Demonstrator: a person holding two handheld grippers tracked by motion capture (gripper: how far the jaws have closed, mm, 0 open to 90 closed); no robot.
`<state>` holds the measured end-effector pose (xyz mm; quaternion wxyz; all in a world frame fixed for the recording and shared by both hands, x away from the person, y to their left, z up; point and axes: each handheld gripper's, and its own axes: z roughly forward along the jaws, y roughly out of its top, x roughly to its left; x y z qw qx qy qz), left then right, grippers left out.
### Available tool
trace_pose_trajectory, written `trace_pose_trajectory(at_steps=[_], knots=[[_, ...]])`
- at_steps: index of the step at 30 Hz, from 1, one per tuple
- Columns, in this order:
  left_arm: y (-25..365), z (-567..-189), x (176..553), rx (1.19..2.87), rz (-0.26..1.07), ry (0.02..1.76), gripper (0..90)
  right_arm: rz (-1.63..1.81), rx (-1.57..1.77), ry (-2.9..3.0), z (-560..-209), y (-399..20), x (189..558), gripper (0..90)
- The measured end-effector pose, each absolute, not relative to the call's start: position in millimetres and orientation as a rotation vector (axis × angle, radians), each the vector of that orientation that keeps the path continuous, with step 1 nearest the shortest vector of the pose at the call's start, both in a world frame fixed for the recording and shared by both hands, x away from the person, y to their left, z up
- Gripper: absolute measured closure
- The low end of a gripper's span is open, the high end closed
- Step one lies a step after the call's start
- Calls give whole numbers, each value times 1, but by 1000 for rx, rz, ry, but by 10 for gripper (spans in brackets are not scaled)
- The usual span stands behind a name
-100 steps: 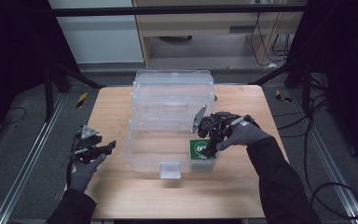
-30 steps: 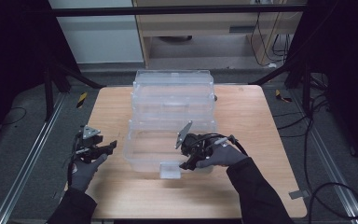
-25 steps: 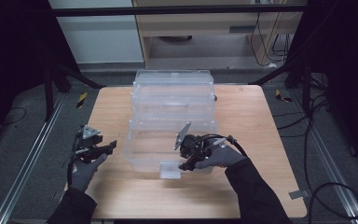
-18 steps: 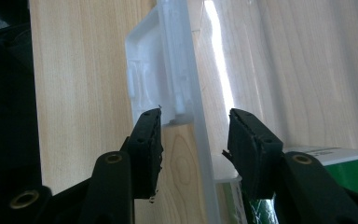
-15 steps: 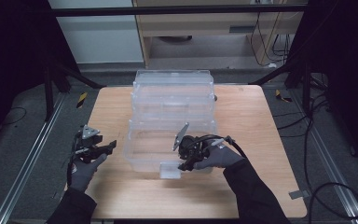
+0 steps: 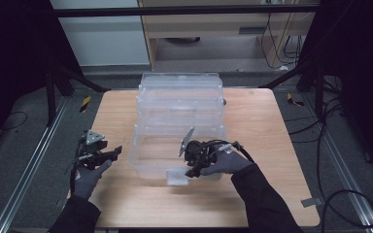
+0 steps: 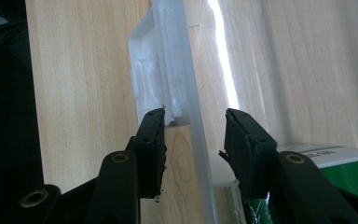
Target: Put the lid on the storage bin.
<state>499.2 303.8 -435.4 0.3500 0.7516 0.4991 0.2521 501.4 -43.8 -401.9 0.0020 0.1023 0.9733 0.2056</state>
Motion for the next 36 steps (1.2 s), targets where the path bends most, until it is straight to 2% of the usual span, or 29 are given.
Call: trace_pose_trajectory(at_steps=[17, 22, 36], knots=[[303, -430, 498, 1933, 664, 1279, 352, 603, 309, 3067, -402, -39, 502, 584], [304, -429, 497, 1933, 665, 1275, 353, 584, 296, 3104, -406, -35, 501, 628], [306, -422, 496, 1919, 670, 1260, 355, 619, 311, 3090, -407, -37, 499, 636]])
